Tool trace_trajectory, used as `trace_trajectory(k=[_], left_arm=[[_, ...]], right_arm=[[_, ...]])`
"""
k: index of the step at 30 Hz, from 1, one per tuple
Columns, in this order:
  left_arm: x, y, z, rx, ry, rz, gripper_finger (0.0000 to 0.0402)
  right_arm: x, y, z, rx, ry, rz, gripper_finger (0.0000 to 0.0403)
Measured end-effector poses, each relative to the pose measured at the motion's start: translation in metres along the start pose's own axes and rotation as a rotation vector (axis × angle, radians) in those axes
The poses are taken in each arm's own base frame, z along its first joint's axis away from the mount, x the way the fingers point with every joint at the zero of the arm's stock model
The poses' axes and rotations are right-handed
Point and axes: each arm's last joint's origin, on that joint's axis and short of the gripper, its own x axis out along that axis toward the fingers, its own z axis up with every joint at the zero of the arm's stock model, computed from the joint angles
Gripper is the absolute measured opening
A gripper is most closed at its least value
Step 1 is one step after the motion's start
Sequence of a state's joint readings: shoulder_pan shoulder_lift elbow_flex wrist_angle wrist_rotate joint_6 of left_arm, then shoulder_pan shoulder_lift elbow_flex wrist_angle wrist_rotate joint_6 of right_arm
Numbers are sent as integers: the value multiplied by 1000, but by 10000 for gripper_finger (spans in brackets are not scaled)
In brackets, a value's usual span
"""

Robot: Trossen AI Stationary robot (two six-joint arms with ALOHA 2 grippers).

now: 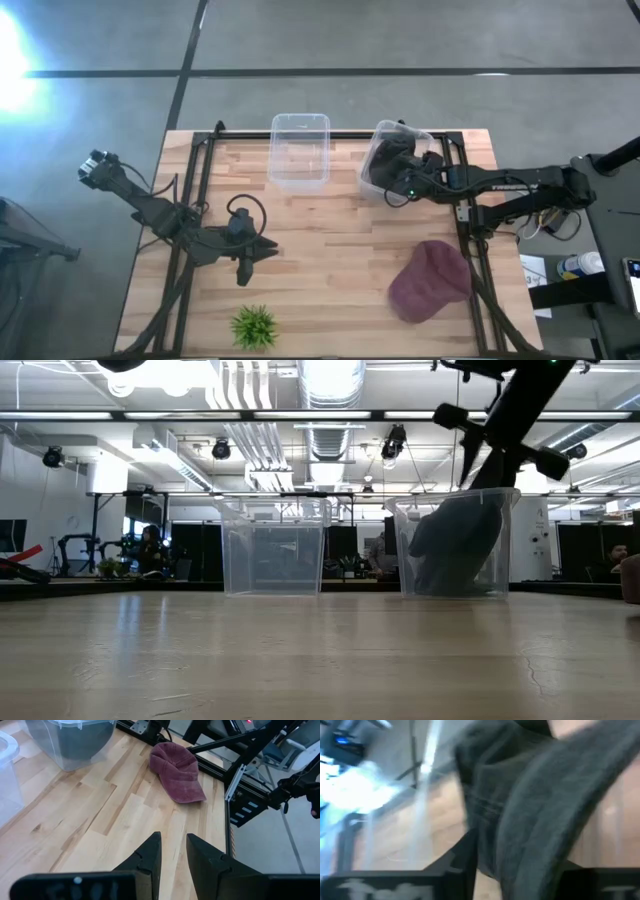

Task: Pick & Place hat
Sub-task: Put the black cap into the right transparent bin, then put the red cap into the left transparent bin

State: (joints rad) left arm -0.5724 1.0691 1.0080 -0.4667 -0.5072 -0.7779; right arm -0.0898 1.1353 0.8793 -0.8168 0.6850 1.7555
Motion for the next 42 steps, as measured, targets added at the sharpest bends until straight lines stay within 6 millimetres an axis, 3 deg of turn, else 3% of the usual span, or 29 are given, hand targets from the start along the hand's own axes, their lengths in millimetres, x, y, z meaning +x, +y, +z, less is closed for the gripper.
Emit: trace_trajectory(k=[8,12,16,20,23,29,32,38,42], left_arm=[[0,0,0,-8,-2,1,84],[0,0,0,-8,-4,2,84],[0,0,0,1,-4,3,84],[0,0,0,38,-4,5,84],[0,0,0,60,-5,6,84],[0,1,0,102,-6,7,84],[0,0,0,120,-6,7,84],[1,1,0,151,-6,8,84],[6,6,-8,142,18,24,84]], right_arm=[[-42,37,17,-237,-108,138,168],[-55,36,26,-348,-42,32,187],[-73,41,14,-527,63,70,197],[-89,40,-22,-675,242,90,194],[-96,33,-59,-759,406,10,188],[-115,-3,-133,-851,715,-220,185],[-130,-20,-168,-787,778,-222,184],[-149,-32,-231,-745,828,-217,180],[-154,-30,-249,-786,790,-307,180]])
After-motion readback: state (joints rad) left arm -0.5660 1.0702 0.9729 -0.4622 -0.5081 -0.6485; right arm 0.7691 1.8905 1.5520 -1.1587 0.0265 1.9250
